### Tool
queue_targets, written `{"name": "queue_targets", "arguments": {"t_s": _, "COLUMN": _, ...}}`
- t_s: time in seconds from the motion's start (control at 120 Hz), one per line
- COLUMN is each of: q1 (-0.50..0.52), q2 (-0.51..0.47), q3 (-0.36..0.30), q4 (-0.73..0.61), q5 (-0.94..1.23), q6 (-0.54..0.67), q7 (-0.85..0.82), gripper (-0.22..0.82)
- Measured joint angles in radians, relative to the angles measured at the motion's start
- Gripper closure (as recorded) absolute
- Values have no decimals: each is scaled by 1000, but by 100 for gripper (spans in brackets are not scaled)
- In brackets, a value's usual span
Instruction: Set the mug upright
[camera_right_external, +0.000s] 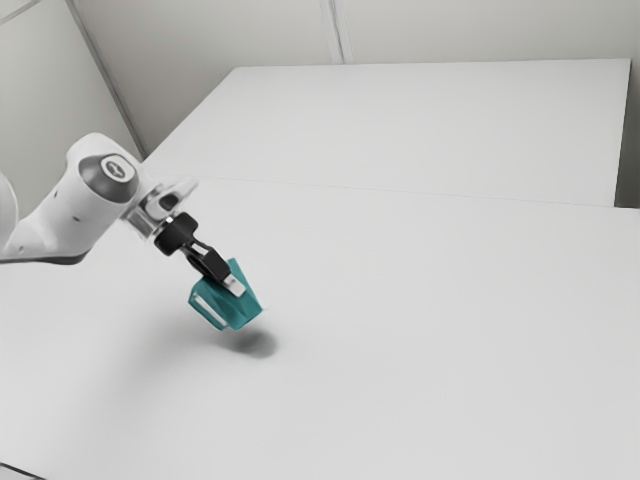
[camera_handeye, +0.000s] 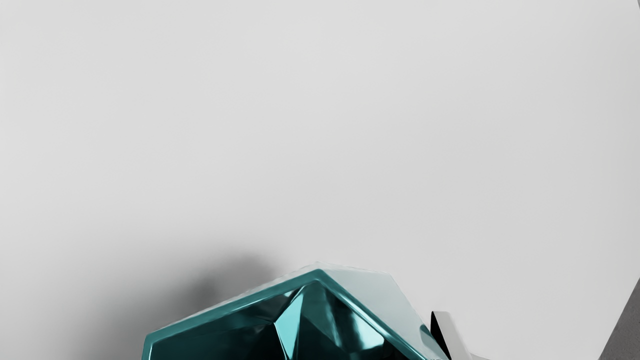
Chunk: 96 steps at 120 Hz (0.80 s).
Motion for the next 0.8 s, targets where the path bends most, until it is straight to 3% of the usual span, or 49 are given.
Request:
{"name": "queue_targets", "arguments": {"t_s": 0.292, "q1": -45, "q2": 0, "q3": -22, "q4": 46, "q5": 298, "q6": 82, "q7": -181, "gripper": 79}}
{"name": "queue_targets", "arguments": {"t_s": 0.8, "q1": -62, "q2": 12, "q3": -118, "q4": 39, "q5": 590, "q6": 202, "q7": -486, "gripper": 79}}
